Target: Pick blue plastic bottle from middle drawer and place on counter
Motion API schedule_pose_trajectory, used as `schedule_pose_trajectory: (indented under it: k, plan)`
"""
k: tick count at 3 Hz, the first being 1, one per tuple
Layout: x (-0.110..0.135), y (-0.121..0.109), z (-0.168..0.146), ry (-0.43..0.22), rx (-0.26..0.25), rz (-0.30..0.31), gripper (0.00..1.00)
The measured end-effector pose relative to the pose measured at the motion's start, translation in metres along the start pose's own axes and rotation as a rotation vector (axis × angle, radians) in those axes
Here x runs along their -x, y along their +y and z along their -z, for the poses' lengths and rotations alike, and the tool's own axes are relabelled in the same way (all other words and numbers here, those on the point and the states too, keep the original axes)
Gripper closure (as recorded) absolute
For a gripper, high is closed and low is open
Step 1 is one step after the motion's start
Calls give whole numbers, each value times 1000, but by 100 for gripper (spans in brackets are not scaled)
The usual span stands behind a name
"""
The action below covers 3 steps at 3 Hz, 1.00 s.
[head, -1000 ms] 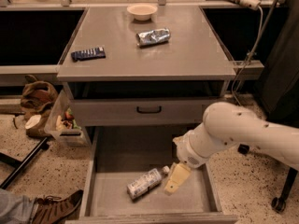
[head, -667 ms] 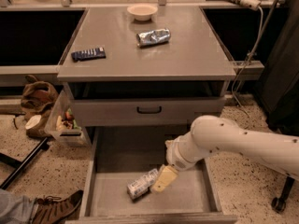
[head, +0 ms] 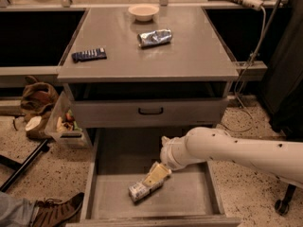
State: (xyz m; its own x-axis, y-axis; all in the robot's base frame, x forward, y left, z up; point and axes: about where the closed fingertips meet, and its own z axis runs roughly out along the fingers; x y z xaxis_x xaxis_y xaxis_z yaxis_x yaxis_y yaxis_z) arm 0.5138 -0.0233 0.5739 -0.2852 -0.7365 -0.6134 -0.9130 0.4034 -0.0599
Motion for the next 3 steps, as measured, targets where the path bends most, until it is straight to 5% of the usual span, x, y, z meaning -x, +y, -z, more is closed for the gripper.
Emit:
schedule_pose_trajectory:
  k: [1,3]
  plan:
    - [0,0,0,0,0,0,0]
    - [-35,-5,-74,-21,123,26,0]
